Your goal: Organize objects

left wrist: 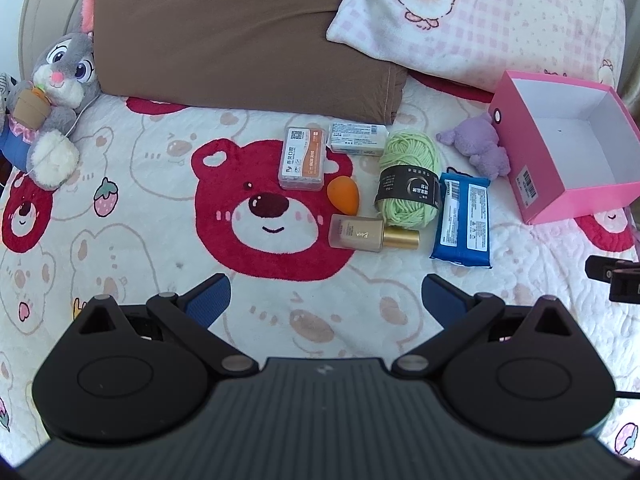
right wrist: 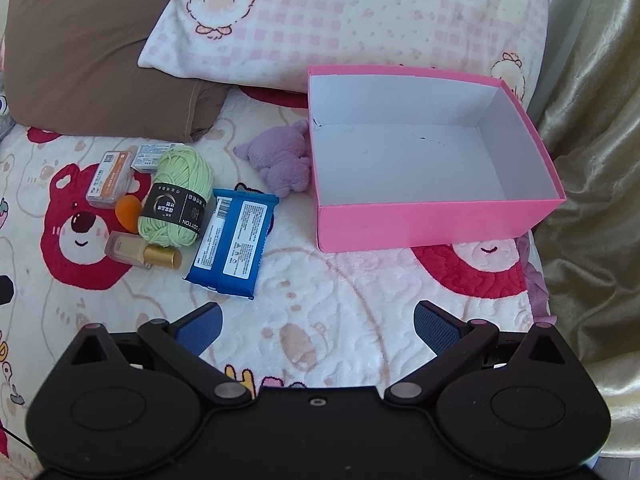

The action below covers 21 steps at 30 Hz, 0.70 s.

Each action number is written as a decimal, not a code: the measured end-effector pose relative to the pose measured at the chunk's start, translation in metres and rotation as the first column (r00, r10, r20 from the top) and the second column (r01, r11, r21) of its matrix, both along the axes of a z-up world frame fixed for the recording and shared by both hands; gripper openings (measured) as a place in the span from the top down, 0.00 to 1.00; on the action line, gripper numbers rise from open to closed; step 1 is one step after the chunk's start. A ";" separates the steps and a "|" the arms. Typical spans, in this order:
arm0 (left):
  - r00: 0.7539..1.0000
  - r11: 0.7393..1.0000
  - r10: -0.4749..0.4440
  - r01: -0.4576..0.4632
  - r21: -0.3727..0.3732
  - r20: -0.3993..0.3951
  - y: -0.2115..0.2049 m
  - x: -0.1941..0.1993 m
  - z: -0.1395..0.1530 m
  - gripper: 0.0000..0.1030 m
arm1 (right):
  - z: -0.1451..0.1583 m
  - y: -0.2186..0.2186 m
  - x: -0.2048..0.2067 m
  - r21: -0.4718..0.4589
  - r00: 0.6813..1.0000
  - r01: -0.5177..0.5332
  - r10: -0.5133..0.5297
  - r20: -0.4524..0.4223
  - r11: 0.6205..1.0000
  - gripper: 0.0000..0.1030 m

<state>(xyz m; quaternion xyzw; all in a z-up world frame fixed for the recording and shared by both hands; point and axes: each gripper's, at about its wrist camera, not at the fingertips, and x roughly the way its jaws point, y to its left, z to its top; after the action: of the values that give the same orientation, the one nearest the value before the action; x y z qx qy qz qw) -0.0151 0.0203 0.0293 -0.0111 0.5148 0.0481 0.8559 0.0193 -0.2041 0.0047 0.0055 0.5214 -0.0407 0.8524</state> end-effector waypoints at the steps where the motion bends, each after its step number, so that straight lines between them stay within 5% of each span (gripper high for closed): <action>1: 1.000 1.000 0.002 -0.002 0.000 -0.004 0.000 0.001 -0.001 0.00 | -0.001 0.000 0.000 -0.001 1.000 0.000 0.000 -0.002 1.000 0.00; 21: 1.000 1.000 0.016 -0.016 -0.008 -0.023 -0.001 0.003 -0.010 0.00 | -0.005 0.003 0.001 -0.009 1.000 -0.010 0.010 -0.016 1.000 0.00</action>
<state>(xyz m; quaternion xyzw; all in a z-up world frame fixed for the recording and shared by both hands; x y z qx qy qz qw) -0.0124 0.0196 0.0198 -0.0181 0.5246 0.0532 0.8495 0.0202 -0.2006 -0.0001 -0.0011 0.5281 -0.0389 0.8483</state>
